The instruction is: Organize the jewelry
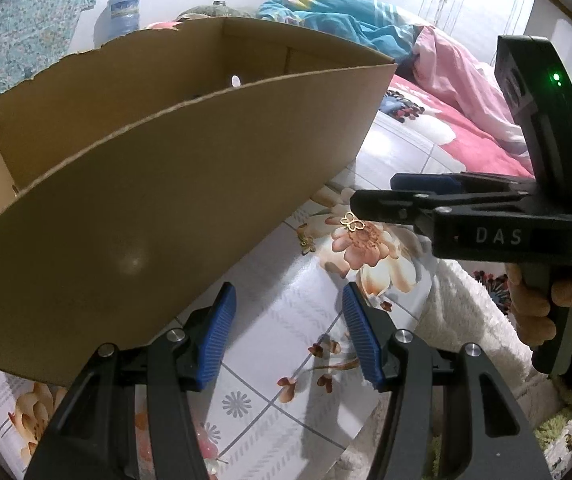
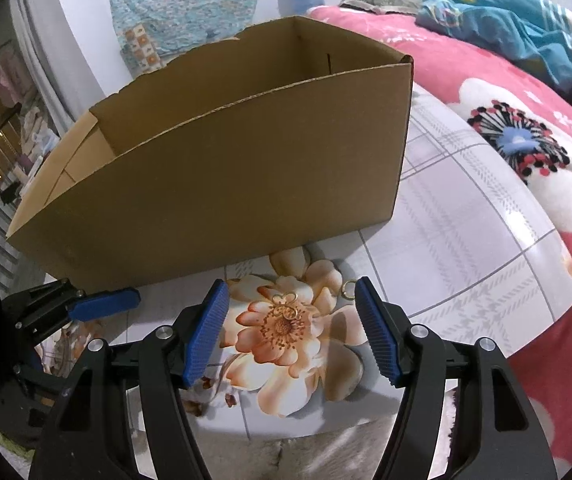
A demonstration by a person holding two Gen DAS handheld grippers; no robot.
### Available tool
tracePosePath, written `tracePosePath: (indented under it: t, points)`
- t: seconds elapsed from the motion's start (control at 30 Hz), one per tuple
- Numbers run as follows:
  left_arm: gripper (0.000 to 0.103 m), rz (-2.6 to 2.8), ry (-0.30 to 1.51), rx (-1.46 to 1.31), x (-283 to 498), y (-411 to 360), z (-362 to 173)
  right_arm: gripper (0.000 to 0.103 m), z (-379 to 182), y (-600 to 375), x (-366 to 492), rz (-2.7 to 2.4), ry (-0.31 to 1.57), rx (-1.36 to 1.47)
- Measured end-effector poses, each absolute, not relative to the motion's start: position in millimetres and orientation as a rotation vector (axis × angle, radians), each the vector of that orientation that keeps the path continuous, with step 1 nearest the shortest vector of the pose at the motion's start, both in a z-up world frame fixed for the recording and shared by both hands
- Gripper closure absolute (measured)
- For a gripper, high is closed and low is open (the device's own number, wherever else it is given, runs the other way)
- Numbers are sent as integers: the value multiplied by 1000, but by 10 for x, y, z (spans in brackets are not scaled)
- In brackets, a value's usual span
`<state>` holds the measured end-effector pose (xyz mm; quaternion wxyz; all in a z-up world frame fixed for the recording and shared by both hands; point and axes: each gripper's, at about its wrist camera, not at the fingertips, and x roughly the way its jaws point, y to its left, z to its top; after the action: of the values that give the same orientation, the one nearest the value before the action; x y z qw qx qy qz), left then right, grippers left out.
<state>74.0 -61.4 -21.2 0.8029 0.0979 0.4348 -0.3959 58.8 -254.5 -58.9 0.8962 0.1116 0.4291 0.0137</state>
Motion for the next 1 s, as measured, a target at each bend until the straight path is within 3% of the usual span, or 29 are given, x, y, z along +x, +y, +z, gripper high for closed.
tracePosePath:
  t: [1.0]
  points:
    - [49,-856,940,183,753,-593,-201,36,-558,-2412,726,22,891,221]
